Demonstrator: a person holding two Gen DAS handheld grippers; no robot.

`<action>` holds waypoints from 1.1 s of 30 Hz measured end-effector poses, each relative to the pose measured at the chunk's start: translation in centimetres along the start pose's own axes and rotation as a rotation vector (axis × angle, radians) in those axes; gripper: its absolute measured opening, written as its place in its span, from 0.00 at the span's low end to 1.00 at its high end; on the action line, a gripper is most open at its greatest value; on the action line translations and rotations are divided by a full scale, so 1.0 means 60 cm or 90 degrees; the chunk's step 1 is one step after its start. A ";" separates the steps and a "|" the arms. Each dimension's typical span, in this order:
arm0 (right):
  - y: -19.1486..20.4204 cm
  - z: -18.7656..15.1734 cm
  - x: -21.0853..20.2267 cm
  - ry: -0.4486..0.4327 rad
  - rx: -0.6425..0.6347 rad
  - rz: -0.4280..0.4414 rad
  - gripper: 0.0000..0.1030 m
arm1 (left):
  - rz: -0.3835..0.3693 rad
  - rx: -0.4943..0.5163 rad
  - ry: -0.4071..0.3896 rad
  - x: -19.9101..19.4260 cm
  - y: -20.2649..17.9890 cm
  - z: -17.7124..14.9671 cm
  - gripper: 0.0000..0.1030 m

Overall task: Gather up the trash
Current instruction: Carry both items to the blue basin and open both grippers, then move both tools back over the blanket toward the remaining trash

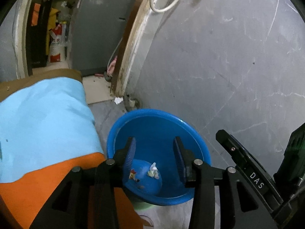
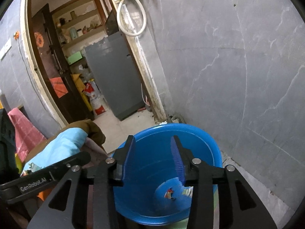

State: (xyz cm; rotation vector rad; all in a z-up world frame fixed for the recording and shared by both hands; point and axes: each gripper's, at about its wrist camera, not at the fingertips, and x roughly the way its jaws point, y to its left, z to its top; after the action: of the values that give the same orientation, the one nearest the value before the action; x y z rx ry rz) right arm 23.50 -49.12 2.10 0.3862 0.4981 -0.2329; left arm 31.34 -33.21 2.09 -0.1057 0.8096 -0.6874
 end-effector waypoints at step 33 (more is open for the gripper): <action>0.229 -0.020 -0.163 -0.359 -0.182 0.169 1.00 | 0.297 -0.020 -0.393 -0.381 0.131 -0.082 0.98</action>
State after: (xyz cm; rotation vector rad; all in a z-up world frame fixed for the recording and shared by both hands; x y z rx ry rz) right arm 18.89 -35.04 10.23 0.0930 -0.0785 -0.0055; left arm 20.89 -12.46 10.43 -0.1417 0.2303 -0.1742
